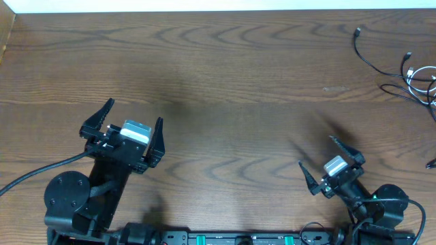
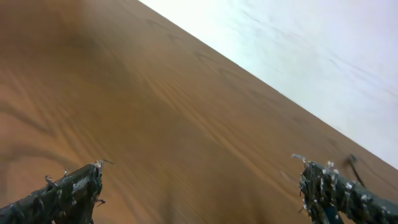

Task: Untangle cables

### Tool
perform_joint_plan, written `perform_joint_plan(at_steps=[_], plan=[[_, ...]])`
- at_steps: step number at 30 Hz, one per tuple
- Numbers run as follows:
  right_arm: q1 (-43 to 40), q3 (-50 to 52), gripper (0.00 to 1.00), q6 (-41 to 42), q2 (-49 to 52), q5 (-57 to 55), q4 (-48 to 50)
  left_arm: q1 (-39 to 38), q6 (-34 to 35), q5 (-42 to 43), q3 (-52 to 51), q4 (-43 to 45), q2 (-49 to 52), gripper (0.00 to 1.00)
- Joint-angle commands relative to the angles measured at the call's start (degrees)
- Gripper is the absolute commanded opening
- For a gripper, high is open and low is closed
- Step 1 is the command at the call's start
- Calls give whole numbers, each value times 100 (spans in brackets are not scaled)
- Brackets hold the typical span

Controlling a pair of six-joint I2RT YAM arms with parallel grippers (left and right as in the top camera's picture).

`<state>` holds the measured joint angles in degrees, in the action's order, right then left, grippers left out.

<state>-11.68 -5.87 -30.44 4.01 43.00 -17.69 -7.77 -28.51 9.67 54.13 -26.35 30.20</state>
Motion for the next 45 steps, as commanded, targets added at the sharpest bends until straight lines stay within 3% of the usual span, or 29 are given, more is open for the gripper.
perform_joint_plan(at_steps=[1, 6, 37, 39, 45], plan=[[393, 39, 99, -50, -105, -2, 11, -7, 33, -74, 52, 31, -24, 92], [868, 39, 99, -50, -369, 0, 35, -7, 33, -74, 52, 31, -24, 92], [868, 44, 99, -50, -367, 0, 31, -9, 33, 164, 52, 245, 20, 92], [868, 44, 99, -50, -367, 0, 31, -9, 33, 162, 52, 247, 17, 98], [868, 44, 99, -50, -367, 0, 31, -9, 33, 162, 52, 52, 17, 98]])
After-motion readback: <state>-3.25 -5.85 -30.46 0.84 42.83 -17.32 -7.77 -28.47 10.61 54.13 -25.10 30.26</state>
